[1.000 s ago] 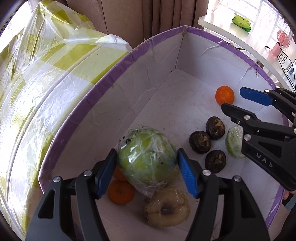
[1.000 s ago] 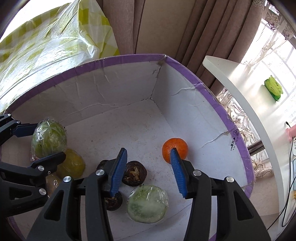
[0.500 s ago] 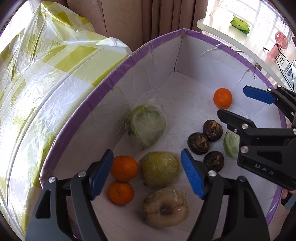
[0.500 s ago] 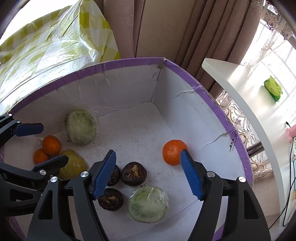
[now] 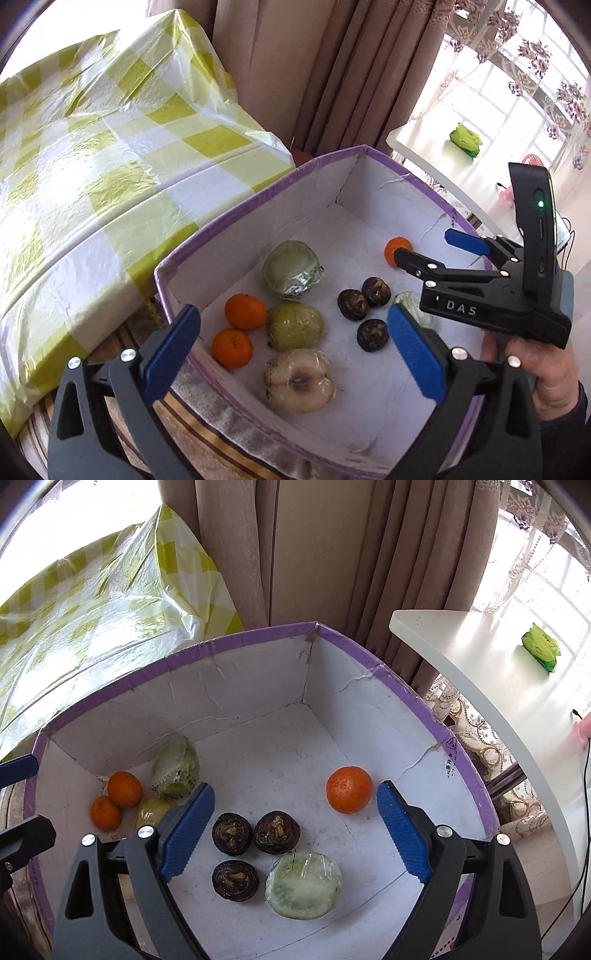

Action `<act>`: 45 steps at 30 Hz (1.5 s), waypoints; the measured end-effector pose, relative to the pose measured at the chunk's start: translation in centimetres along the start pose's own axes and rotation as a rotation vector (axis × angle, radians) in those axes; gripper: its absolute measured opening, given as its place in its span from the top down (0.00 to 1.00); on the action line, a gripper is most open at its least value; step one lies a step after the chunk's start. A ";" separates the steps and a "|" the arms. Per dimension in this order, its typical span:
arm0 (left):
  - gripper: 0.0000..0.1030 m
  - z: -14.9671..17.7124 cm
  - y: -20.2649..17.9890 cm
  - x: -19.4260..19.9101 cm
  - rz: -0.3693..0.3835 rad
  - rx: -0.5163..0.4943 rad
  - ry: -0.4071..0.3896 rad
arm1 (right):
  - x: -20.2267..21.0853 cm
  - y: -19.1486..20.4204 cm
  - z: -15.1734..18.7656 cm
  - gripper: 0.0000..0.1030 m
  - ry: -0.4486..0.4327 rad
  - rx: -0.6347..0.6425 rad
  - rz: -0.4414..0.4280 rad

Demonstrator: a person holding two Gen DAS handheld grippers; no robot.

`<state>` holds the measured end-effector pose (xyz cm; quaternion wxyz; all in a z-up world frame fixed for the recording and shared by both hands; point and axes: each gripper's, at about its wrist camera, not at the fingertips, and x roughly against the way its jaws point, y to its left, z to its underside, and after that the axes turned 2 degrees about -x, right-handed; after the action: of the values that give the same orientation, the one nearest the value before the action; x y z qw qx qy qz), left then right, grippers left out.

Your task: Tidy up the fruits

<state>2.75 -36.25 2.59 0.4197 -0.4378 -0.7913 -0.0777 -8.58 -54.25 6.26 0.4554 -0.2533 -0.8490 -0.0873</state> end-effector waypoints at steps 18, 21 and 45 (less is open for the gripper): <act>0.02 4.6 1.6 2.4 -0.005 0.137 0.016 | 7.8 2.5 6.2 0.16 0.032 -0.102 0.078; 0.02 4.3 0.9 2.4 -0.075 0.091 0.015 | 7.9 2.1 6.1 0.16 0.029 -0.131 0.093; 0.02 4.1 -1.2 3.9 -0.140 -0.018 -0.086 | 7.7 1.8 5.9 0.16 0.018 -0.138 0.090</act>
<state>-1.63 -32.49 3.11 0.3749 -0.3881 -0.8365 -0.0949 -15.54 -47.76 9.07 0.4479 -0.3213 -0.8246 -0.1273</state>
